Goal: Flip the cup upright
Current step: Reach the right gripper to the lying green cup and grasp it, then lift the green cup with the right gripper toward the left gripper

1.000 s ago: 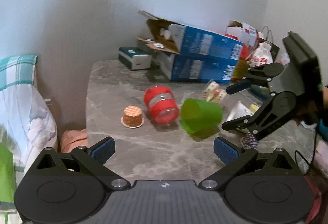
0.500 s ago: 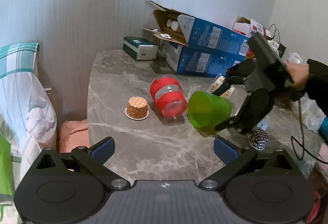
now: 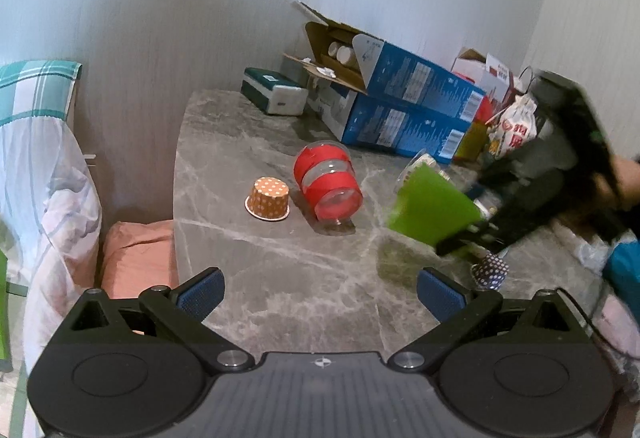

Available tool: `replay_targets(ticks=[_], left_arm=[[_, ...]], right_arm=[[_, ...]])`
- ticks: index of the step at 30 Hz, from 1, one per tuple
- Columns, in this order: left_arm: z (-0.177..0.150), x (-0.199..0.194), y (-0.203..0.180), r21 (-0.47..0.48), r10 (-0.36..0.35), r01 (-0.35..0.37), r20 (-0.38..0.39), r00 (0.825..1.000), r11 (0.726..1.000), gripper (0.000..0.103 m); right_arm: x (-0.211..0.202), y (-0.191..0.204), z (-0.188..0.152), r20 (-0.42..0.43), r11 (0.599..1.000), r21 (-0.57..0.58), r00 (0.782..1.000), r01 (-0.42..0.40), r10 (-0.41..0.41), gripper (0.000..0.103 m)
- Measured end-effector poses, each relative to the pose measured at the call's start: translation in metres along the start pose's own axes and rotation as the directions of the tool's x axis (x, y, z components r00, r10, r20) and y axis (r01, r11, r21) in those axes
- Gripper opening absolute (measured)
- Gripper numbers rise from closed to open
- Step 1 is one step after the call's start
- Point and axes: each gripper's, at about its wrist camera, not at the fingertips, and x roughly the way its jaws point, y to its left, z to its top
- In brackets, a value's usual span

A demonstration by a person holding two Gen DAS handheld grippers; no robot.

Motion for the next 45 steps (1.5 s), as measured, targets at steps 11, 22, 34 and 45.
replay_targets(ticks=[11, 22, 34, 45], left_arm=[[-0.014, 0.0, 0.0, -0.019, -0.092, 0.092, -0.037, 0.995, 0.996, 0.103], [-0.022, 0.002, -0.001, -0.045, -0.178, 0.175, -0.09, 0.98, 0.984, 0.103], [-0.026, 0.013, -0.008, -0.064, -0.238, 0.229, -0.19, 0.953, 0.971, 0.103], [-0.029, 0.016, -0.026, -0.069, -0.263, 0.254, -0.222, 0.939, 0.965, 0.103]], right_arm=[[-0.053, 0.07, -0.105, 0.167, 0.788, 0.608, 0.986, -0.103, 0.001, 0.065], [-0.016, 0.089, -0.143, 0.211, 0.556, 0.814, 0.977, -0.169, -0.013, 0.065], [-0.015, 0.107, -0.138, 0.195, 0.586, 0.801, 0.979, -0.121, -0.064, 0.066], [-0.012, 0.109, -0.134, 0.162, 0.625, 0.776, 0.984, -0.083, -0.07, 0.073]])
